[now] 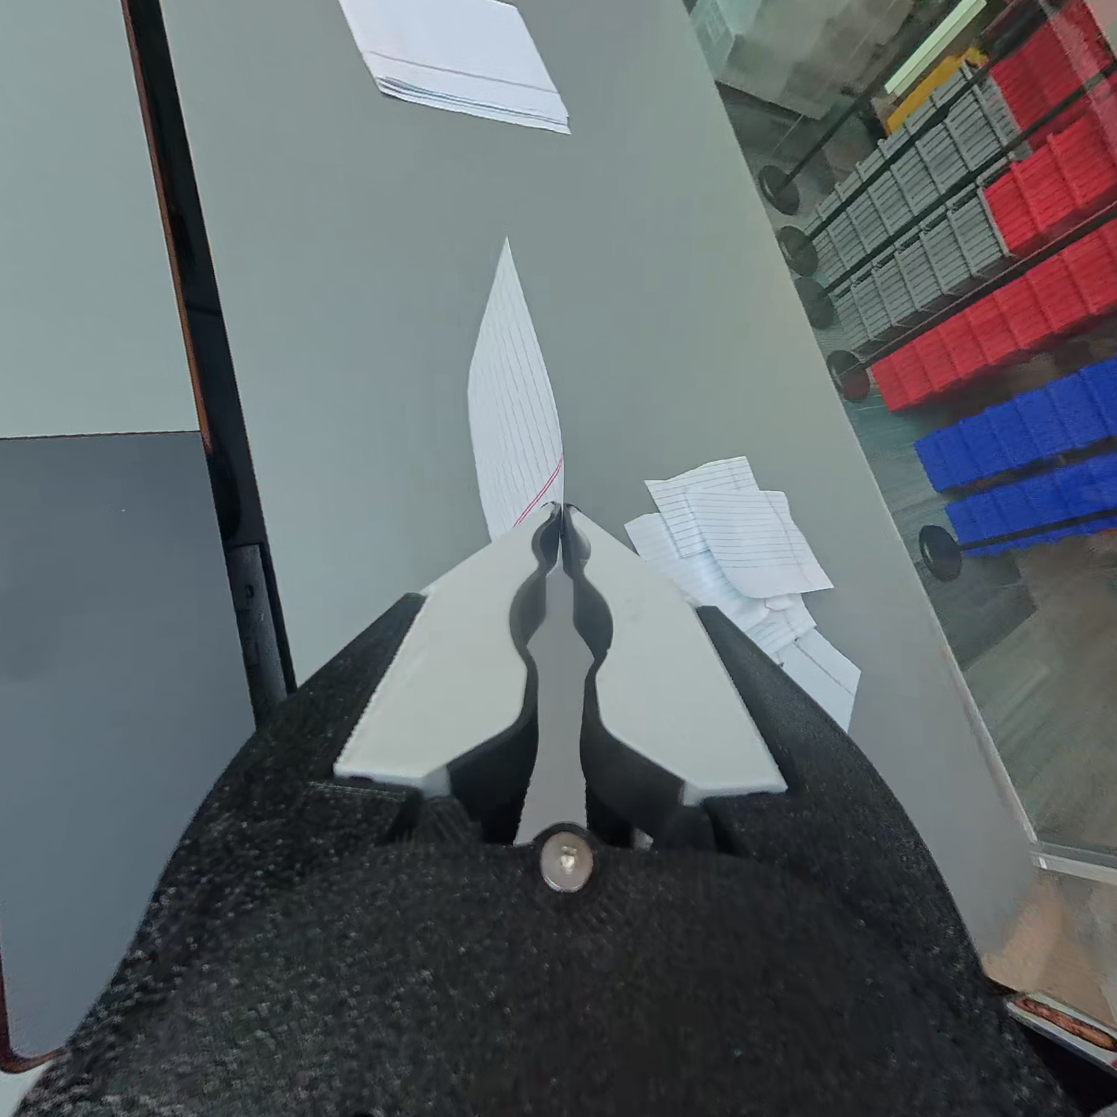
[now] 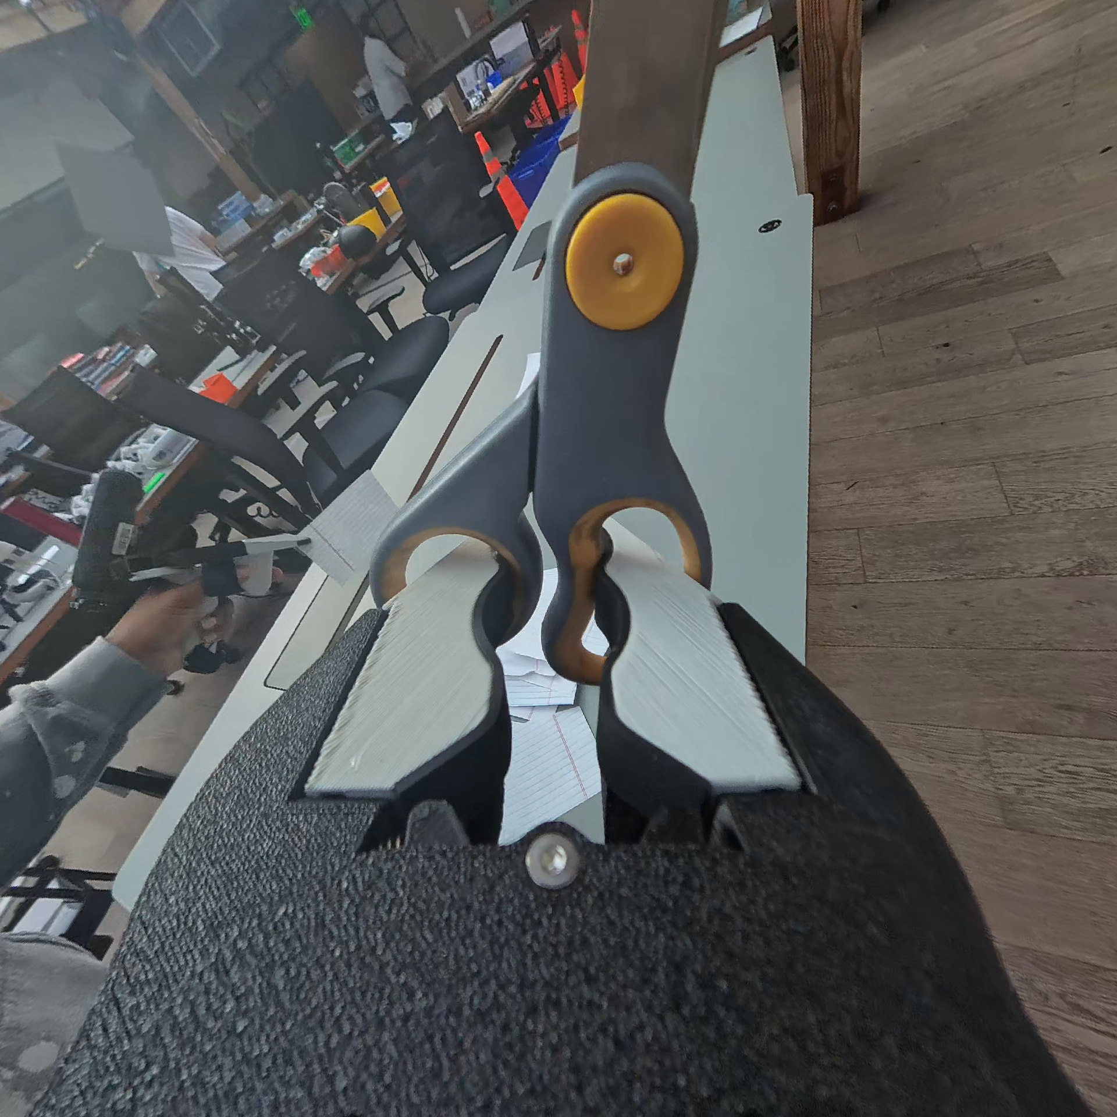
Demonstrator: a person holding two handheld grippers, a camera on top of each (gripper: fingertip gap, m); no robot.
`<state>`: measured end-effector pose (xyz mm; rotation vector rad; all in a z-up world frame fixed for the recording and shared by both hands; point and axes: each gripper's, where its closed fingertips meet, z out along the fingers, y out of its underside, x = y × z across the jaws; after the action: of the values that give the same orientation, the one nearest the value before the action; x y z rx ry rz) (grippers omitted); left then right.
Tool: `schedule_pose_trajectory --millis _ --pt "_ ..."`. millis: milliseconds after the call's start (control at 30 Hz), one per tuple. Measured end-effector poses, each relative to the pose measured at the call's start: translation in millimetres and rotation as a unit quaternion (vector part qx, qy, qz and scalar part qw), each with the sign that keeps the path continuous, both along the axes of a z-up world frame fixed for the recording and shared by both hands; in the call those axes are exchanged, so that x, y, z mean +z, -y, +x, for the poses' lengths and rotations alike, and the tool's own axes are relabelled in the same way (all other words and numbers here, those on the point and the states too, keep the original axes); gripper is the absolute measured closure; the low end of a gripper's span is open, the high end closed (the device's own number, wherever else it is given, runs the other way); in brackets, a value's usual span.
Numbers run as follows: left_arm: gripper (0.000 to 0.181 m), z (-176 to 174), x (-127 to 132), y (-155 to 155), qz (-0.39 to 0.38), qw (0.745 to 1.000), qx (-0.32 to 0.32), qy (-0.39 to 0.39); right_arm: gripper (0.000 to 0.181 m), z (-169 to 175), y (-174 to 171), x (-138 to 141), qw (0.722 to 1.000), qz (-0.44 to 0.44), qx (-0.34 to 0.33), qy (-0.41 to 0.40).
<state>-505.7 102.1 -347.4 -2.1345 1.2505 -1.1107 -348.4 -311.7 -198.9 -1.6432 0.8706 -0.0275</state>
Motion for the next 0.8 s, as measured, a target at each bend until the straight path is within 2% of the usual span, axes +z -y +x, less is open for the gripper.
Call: schedule_pose_trajectory --millis 233,433,633,800 --pt "0.181 -9.7 34.7 62.0 0.009 1.0 -0.024 0.012 0.161 -18.2 18.8 7.3 0.999 0.031 0.007 0.003" --pt "0.181 -5.8 48.5 130.8 -0.009 0.999 -0.042 0.016 0.161 -13.9 62.0 13.0 0.998 0.056 -0.003 0.007" --pt "0.181 20.9 63.3 220.9 -0.057 0.995 -0.07 0.043 0.161 16.2 120.4 5.9 0.997 0.083 0.005 0.003" --pt "0.181 57.2 75.3 291.5 -0.134 0.986 -0.052 0.079 0.161 69.1 184.5 -10.6 0.995 0.083 0.05 0.012"
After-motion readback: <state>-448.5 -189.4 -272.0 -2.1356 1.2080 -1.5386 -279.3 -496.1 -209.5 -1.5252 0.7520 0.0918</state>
